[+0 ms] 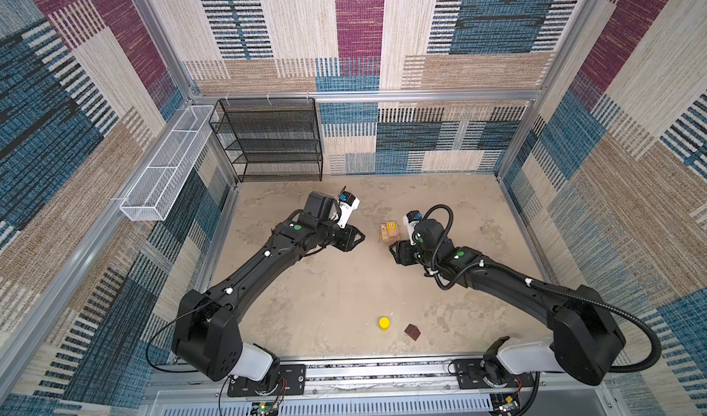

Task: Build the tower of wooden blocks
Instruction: 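Draw the right gripper back toward the yellow cylinder while the left gripper swings nearer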

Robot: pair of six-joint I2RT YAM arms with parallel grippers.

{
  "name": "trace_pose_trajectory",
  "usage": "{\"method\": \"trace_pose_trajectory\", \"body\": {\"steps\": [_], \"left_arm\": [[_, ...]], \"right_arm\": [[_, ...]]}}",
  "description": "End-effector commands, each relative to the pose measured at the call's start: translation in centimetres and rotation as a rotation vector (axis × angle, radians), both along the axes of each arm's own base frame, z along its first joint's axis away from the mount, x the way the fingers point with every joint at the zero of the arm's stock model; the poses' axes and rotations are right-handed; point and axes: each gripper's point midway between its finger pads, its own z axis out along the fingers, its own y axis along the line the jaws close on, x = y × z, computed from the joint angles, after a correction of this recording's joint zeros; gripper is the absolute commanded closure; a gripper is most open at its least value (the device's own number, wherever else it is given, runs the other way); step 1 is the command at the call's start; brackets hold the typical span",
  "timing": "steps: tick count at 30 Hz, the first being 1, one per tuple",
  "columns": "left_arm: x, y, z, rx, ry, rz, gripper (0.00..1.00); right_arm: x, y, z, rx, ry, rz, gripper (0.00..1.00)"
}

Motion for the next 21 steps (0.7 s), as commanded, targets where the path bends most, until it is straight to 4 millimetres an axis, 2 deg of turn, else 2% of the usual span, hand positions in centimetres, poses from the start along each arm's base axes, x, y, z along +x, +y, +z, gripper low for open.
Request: {"method": "trace_pose_trajectory", "body": {"steps": [1, 8, 13, 17, 21], "left_arm": [[-0.3, 0.1, 0.2, 0.017, -0.034, -0.028, 0.59], [-0.8, -0.5, 1.0, -0.023, -0.096, -0.08, 0.58], [-1.6, -1.1, 2.1, -0.071, -0.18, -0.153, 0.57], [-2.9, -1.5, 3.3, -0.1, -0.262, -0.245, 0.55], [-5.5, -2.1, 4.3, -0.147, -0.331, -0.399, 0.52]], "right_arm": [[-0.9, 0.8, 1.6, 0.068, -0.047, 0.063, 0.36], [-4.2, -0.1, 2.8, 0.133, -0.093, 0.103, 0.38], [-6.1, 0.4, 3.1, 0.144, -0.125, 0.177, 0.39], [-7.7, 1.3, 3.4, 0.11, -0.16, 0.258, 0.39], [-9.3, 1.8, 3.5, 0.12, -0.174, 0.317, 0.39]]}}
